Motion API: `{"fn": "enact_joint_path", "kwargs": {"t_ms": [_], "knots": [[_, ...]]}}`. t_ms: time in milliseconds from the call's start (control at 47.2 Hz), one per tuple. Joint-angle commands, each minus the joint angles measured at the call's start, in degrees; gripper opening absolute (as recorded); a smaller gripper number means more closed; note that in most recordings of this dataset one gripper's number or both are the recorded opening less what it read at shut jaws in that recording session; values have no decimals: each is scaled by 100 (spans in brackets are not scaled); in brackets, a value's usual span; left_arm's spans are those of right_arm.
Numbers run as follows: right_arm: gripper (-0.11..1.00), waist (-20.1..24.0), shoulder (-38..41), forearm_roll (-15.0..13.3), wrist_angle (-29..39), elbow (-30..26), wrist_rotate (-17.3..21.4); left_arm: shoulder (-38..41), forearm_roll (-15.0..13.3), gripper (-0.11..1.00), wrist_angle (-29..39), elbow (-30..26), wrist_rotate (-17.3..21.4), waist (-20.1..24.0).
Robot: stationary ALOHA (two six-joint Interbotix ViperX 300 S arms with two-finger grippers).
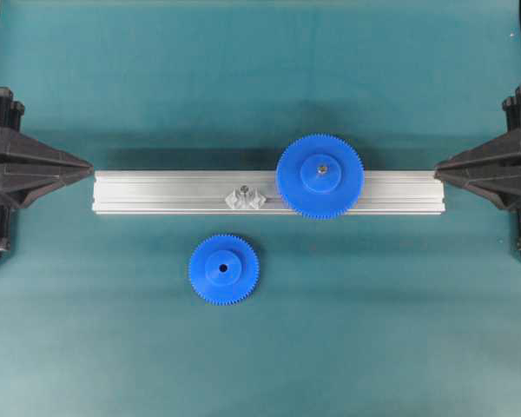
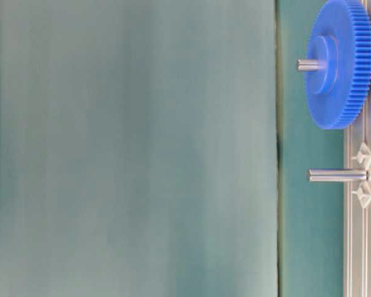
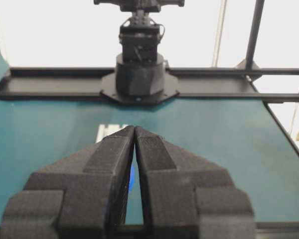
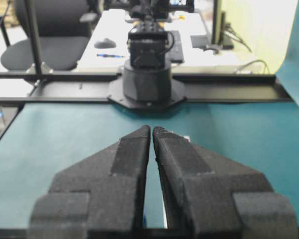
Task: Find the location of the shaft and insert the small gear.
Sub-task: 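Move the left gripper over the loose small blue gear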
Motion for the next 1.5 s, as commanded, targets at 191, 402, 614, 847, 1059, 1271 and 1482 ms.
{"fn": "enact_joint_path", "kwargs": {"t_ms": [191,402,614,847,1059,1271,1482], "knots": [[6,-88,97,352,246,105,413,290,70,0,-35,26,-53,-88],[4,-97,105,352,791,88,563,510,79,0,132,-44,-79,-132],[4,-97,105,352,1345,79,563,958,79,0,817,-316,-158,-325],[4,-185,105,334,1951,26,563,1371,70,0,1371,-536,-167,-360],[4,-246,105,264,2505,-44,563,1714,70,0,1626,-747,-185,-457],[4,-246,105,264,2918,-44,563,2215,70,0,1951,-1081,-176,-563],[4,-246,105,264,2953,-26,563,2795,70,0,2118,-1380,-185,-659]]}}
